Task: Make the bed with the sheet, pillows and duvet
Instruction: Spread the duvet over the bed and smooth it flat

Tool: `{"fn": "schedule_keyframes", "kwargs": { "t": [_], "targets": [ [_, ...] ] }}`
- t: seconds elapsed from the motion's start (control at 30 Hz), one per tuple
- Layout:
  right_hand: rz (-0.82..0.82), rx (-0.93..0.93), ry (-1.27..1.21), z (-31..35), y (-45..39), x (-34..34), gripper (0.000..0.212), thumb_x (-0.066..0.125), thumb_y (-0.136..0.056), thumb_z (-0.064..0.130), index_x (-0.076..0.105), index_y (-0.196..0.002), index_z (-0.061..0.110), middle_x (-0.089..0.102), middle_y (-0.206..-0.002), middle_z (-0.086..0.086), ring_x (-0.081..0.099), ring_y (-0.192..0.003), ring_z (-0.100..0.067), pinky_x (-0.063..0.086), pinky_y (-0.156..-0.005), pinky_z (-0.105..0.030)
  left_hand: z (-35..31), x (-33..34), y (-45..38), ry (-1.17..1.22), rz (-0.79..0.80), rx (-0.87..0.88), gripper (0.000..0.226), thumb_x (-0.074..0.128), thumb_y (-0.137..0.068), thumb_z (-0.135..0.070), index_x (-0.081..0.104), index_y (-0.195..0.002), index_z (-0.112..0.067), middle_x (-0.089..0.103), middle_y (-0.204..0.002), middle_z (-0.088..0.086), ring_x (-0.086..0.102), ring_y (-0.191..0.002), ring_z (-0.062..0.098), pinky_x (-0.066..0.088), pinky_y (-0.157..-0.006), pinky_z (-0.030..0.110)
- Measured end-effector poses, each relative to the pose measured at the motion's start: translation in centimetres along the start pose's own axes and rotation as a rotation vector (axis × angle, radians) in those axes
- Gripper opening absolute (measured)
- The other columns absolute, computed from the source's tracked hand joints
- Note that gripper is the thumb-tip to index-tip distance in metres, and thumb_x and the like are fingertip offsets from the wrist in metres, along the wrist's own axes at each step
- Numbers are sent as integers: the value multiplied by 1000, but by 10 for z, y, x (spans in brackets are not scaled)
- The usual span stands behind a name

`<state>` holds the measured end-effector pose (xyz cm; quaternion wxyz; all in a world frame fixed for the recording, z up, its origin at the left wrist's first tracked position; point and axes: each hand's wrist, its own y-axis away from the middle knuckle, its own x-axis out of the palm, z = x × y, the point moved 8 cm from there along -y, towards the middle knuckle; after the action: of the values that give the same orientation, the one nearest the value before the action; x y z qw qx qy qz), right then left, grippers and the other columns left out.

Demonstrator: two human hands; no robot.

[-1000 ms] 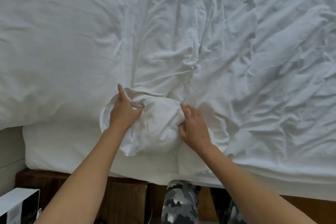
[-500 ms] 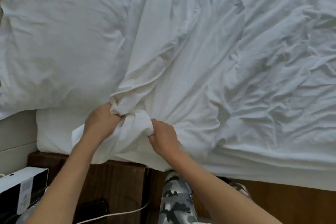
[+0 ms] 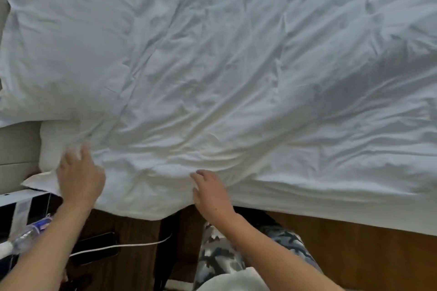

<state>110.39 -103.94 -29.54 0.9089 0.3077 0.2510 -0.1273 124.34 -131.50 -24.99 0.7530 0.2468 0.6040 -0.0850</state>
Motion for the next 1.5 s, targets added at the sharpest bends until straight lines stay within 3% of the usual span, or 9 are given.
{"fn": "schedule_keyframes", "kwargs": {
  "t": [0.23, 0.37, 0.63, 0.8, 1.03, 1.17, 1.27, 1.4, 1.5],
  "targets": [
    [-67, 283, 372, -221, 99, -67, 54, 66, -88, 25, 48, -137, 13, 48, -140, -12, 43, -132, -31, 37, -108, -38, -252, 81, 132, 173, 152, 875, 44, 56, -76, -2, 53, -119, -9, 63, -114, 24, 63, -99, 41, 55, -81, 48],
    [-76, 427, 461, -309, 152, -112, 68, 69, -87, 32, 38, -145, 15, 40, -147, -12, 35, -137, -29, 31, -112, -38, -348, 119, 211, 151, 304, 1103, 64, 81, -56, 2, 62, -117, -8, 63, -116, 20, 65, -100, 37, 55, -84, 45],
    [-48, 255, 684, -465, 182, -166, 102, 87, -58, 44, 39, -139, 7, 45, -139, -24, 41, -128, -44, 39, -100, -61, -455, 194, 232, -94, 314, 939, 98, 90, -53, -48, 52, -136, -12, 48, -137, 26, 49, -122, 46, 42, -97, 62],
    [-158, 153, 671, -506, 172, -179, 77, 83, -62, 22, 49, -129, 3, 54, -121, -17, 52, -109, -37, 45, -93, -47, -487, 214, 231, 8, 171, 727, 86, 90, -57, -33, 52, -132, -12, 51, -124, 24, 47, -110, 44, 37, -95, 58],
    [-376, 108, 601, -518, 152, -184, 44, 71, -63, -5, 61, -105, 5, 61, -99, -14, 57, -84, -34, 49, -74, -42, -491, 227, 228, 28, 47, 693, 71, 85, -62, -10, 58, -128, -7, 54, -120, 27, 49, -106, 48, 40, -98, 58],
    [-395, 101, 580, -513, 146, -186, 41, 69, -57, -14, 63, -93, 5, 61, -85, -11, 55, -70, -31, 45, -59, -36, -495, 216, 231, 40, -36, 690, 55, 73, -57, 13, 64, -110, -3, 58, -102, 25, 54, -86, 43, 51, -69, 49],
    [-366, 96, 579, -510, 143, -187, 43, 74, -54, -13, 64, -91, 5, 61, -78, -9, 56, -63, -29, 39, -53, -30, -504, 209, 225, 4, -22, 743, 46, 68, -55, 17, 65, -97, -1, 59, -82, 19, 55, -64, 35, 43, -45, 35],
    [-312, 75, 593, -498, 163, -180, 43, 78, -52, -12, 63, -89, 3, 60, -71, -9, 58, -59, -27, 31, -50, -25, -490, 206, 248, 55, 45, 843, 53, 79, -45, 13, 67, -95, -1, 60, -70, 14, 58, -57, 32, 42, -41, 31],
    [-136, 0, 628, -500, 209, -140, 49, 84, -46, -2, 64, -89, 11, 61, -74, -3, 60, -61, -20, 44, -51, -26, -457, 214, 308, 156, 58, 944, 46, 67, -56, 5, 62, -100, -6, 63, -76, 14, 63, -62, 32, 48, -43, 32]
  ]
}}
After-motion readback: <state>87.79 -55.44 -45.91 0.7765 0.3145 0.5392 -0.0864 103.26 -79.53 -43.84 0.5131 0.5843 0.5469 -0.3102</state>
